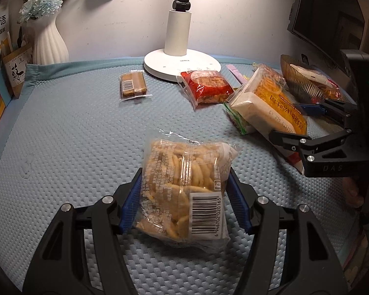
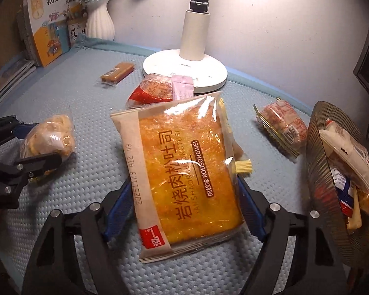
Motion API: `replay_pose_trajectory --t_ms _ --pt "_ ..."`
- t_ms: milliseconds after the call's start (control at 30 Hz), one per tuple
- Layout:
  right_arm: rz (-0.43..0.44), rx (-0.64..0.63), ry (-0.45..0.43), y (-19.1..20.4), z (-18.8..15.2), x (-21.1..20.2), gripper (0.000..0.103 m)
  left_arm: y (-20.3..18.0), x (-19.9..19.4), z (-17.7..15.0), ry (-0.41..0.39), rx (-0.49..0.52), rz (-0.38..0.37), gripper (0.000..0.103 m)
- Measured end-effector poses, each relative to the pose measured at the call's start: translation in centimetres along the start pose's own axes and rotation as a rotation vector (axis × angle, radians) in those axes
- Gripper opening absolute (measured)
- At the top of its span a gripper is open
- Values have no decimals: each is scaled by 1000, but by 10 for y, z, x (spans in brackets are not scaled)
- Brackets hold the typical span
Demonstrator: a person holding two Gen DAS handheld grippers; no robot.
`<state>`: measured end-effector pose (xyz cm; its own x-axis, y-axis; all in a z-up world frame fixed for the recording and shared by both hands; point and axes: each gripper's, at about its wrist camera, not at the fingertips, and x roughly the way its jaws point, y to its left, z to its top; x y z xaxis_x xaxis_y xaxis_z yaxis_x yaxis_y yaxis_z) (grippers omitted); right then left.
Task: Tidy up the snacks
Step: 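Carry both bags over the brown glass bowl and open both grippers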
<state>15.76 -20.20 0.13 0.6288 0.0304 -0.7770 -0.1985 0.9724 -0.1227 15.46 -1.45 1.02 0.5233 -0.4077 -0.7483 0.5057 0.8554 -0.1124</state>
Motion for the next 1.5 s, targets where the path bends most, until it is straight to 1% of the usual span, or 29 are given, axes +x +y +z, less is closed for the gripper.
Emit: replay_pose_trajectory --t_ms 133,333,467,500,600,700,733,767,833,900,967,1033,1133,1200,1267,1333,1400,1500 --pt "30 58 10 -4 -13 -11 73 0 0 0 0 6 4 64" --pt "145 188 46 -18 -51 -40 73 -5 0 0 -4 37 33 62" --pt "241 294 62 -39 -77 -62 73 -13 0 0 8 60 59 61" --pt "273 331 63 -47 -83 -66 73 -16 -1 0 15 69 53 61" --pt "405 470 58 -75 -98 -72 73 -35 -11 -2 12 77 -18 60" --pt "555 609 20 -103 -112 -78 73 -62 -24 4 -19 79 -96 60" --pt "585 640 -2 -111 -115 -84 73 -72 -28 9 -31 87 -121 60" --pt "596 657 -26 -119 -116 -91 73 -83 -33 14 -43 100 -145 60" --pt "578 669 -81 -135 -115 -111 73 -104 -41 29 -70 131 -186 60" --pt "535 676 -142 -156 -107 -132 73 -127 -47 49 -102 165 -240 60" --pt "462 695 -194 -182 -98 -150 73 -152 -50 73 -131 201 -286 60" --pt "354 720 -233 -211 -87 -162 73 -179 -47 98 -155 233 -323 60" --pt "189 801 -223 -260 -72 -160 73 -216 -34 135 -180 274 -359 60" --pt "128 856 -203 -291 -63 -151 73 -235 -18 154 -172 285 -374 60" --pt "102 903 -186 -315 -54 -139 73 -250 1 171 -162 283 -385 60" --pt "94 925 -169 -331 -43 -126 73 -260 19 182 -152 279 -391 60" --pt "98 927 -146 -340 -28 -114 73 -268 34 193 -144 281 -383 60" --pt "119 902 -117 -352 -17 -102 76 -278 51 206 -134 275 -405 62"
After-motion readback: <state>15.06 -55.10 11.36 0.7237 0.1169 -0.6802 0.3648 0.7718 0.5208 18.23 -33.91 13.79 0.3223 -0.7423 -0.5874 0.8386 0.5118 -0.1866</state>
